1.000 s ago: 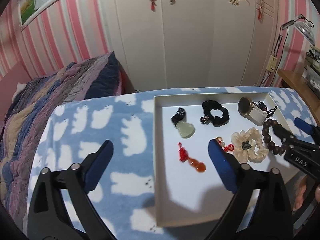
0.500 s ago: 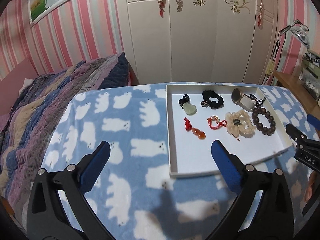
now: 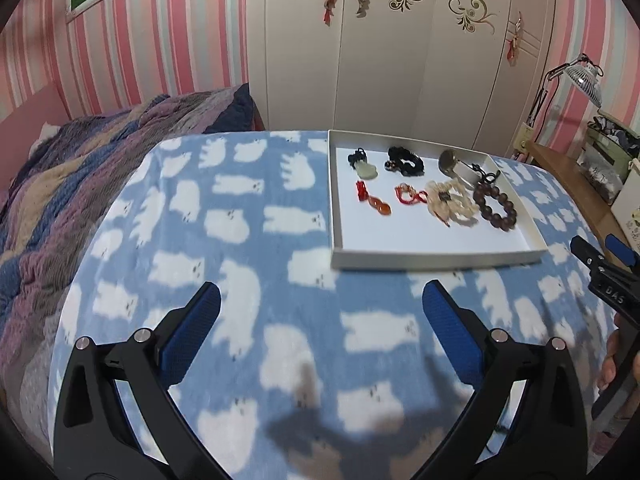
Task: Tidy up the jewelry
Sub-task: 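Lift both open tools away from the tray, then move the left tool over the black claw clip while the right tool reaches the braided leather bracelet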
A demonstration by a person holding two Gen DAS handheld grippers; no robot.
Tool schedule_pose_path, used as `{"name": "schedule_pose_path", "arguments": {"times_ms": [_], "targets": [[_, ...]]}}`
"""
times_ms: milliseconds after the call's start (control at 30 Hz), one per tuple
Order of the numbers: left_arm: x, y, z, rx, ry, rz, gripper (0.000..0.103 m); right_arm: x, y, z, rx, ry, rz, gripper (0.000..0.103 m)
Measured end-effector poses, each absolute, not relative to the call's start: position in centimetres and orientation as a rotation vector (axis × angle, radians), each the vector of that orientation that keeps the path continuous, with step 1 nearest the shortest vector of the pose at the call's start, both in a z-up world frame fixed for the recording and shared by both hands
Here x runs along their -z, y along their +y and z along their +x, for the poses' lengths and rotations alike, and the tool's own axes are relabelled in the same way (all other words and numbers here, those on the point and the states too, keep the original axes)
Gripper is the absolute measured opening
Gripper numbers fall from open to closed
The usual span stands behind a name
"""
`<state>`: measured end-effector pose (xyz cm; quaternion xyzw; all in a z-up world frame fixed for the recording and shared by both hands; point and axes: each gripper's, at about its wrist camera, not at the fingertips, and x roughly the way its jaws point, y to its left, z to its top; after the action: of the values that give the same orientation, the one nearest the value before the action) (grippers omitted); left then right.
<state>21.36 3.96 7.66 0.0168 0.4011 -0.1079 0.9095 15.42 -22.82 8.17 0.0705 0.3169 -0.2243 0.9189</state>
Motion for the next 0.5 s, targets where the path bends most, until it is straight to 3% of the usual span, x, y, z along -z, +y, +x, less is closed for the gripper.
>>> {"name": "schedule_pose_path", "arguments": {"times_ms": [67,133,500], "targets": [[-7.9,4.5,19.7,0.212,0.810,0.034,0.100,-8.0,-22.9,14.3,0.452,0.664,0.158,0.095],[-7.9,5.0,18.4,0.196,0.795,0.039,0.100,-7.6,-22.8,12.9,0.433,0.674,0.181,0.101],[-5.7,7.9,12.0,0.190,0.804,-0.011,0.100,-4.4,-20.5,7.7,0.405,0.726,0.178,0.101]]}}
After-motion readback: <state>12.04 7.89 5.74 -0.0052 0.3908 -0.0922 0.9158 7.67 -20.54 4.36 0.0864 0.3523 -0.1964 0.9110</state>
